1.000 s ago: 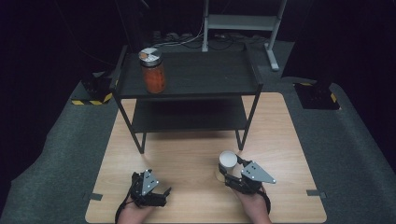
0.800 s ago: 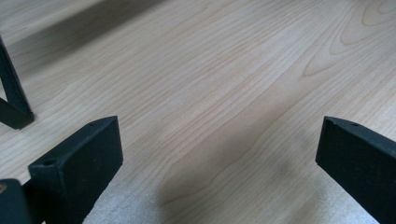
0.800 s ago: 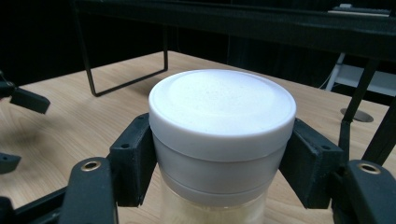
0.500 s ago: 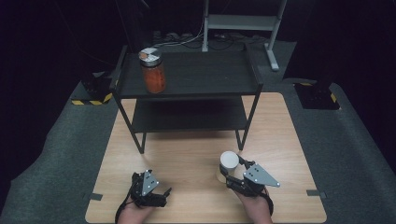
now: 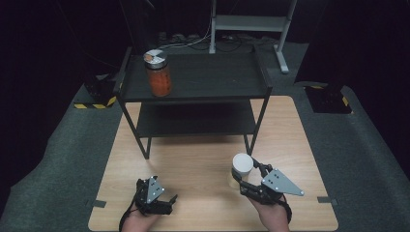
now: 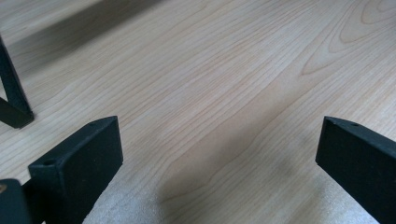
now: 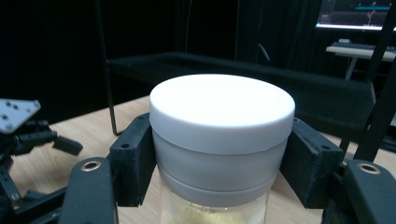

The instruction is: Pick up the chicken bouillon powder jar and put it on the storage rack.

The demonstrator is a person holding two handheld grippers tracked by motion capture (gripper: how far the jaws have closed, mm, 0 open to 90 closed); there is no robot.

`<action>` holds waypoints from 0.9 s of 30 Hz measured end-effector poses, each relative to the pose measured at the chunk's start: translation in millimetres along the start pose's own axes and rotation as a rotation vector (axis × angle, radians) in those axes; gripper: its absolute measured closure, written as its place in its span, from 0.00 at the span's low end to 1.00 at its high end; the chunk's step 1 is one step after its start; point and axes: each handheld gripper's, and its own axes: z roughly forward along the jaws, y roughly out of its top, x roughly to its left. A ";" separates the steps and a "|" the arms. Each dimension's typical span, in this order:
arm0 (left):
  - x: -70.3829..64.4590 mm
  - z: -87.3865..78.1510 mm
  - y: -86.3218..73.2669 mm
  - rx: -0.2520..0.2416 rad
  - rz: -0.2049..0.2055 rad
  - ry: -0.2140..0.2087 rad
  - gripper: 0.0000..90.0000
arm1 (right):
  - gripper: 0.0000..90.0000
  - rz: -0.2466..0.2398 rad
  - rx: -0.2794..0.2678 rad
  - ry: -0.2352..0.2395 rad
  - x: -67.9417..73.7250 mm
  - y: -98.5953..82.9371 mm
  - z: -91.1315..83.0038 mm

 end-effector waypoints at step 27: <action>4.0 0.4 -0.3 -0.004 -0.011 -0.017 0.01 | 0.38 -0.028 -0.110 -0.029 -6.8 69.3 -5.0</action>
